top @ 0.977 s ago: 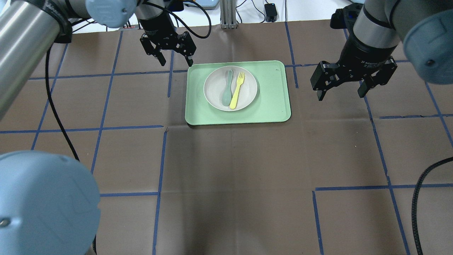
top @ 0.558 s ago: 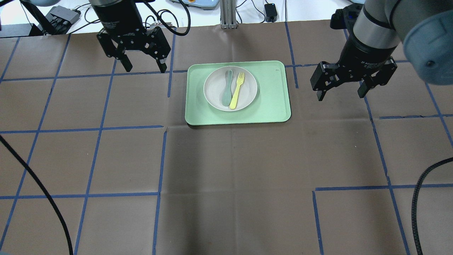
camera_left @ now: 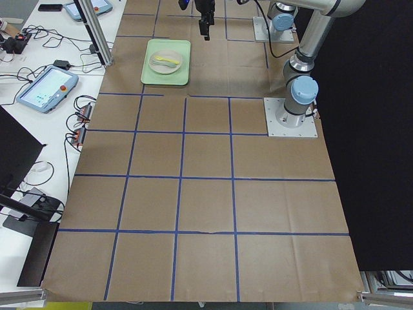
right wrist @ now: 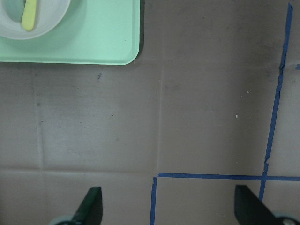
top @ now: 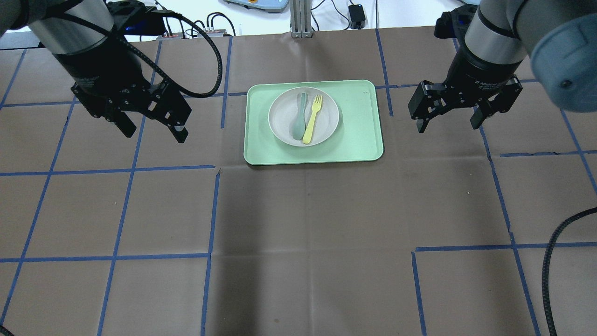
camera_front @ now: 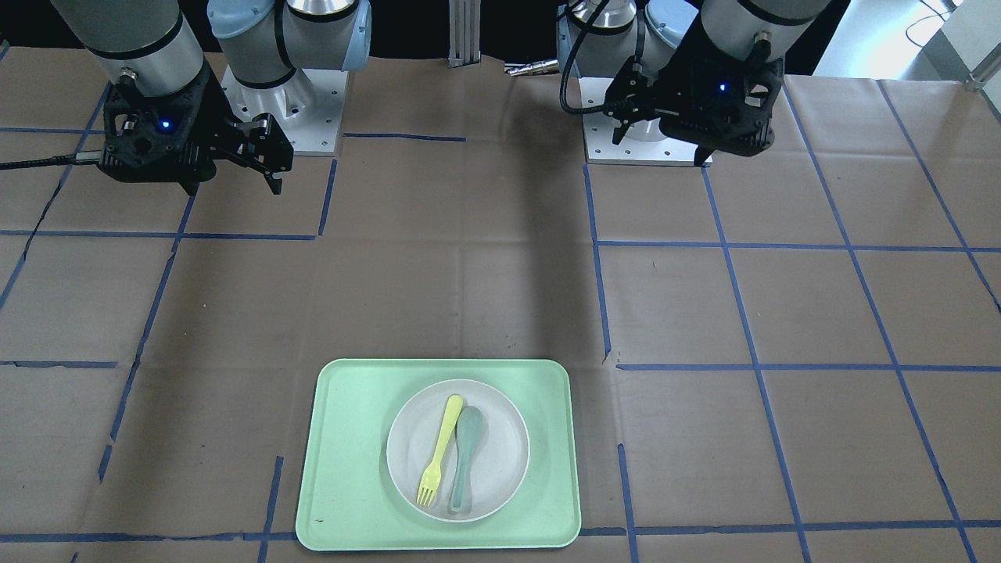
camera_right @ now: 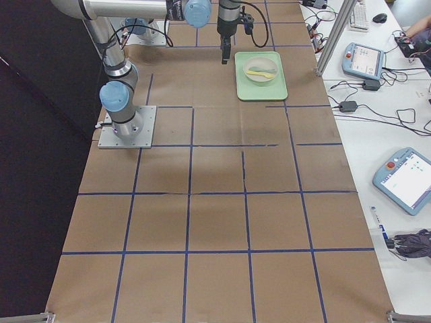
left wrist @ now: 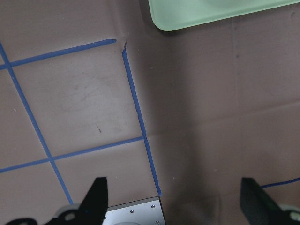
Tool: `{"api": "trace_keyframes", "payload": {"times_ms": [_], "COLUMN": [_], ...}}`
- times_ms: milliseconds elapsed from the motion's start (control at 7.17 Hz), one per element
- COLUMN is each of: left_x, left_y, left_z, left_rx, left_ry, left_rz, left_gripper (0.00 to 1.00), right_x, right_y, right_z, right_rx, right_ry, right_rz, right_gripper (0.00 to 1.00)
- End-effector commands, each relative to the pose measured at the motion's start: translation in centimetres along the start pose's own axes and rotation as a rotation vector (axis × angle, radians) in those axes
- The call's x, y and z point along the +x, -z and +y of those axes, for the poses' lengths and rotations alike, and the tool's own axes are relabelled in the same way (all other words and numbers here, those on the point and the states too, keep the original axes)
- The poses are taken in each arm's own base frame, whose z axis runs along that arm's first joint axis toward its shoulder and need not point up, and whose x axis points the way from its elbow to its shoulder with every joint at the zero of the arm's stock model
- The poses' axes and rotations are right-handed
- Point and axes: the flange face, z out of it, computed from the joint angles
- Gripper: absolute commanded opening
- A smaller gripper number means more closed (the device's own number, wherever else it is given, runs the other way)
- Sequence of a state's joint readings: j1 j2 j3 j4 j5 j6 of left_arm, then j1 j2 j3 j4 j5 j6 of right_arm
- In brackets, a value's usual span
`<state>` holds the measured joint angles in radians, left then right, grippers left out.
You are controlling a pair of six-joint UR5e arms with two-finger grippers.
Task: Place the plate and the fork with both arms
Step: 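Open the left gripper and lift it back from the plate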
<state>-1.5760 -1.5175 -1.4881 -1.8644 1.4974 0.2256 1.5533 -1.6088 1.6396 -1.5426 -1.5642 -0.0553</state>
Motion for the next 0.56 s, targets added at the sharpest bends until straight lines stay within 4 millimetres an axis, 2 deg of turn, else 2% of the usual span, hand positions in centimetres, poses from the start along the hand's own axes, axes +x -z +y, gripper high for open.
{"api": "trace_keyframes", "payload": {"times_ms": [0, 140, 279, 419], "left_x": [-1.9, -2.5, -2.5, -3.3], "left_y": [-0.5, -1.9, -2.1, -1.6], "left_z": [0.6, 0.4, 1.0, 1.3], "left_rx": [0.029, 0.004, 0.016, 0.012], "left_ry": [0.036, 0.046, 0.044, 0.049], "left_rz": [-0.002, 0.007, -0.006, -0.102], "left_gripper": [1.00, 1.00, 1.00, 1.00], "right_x": [0.1, 0.0, 0.0, -0.2], "right_y": [0.3, 0.6, 0.8, 1.0], "right_z": [-0.1, -0.1, -0.2, -0.6], "right_rx": [0.007, 0.013, 0.019, 0.049], "right_ry": [-0.001, 0.001, 0.004, 0.011], "right_rz": [0.002, 0.001, 0.005, 0.008], "right_gripper": [1.00, 1.00, 1.00, 1.00]}}
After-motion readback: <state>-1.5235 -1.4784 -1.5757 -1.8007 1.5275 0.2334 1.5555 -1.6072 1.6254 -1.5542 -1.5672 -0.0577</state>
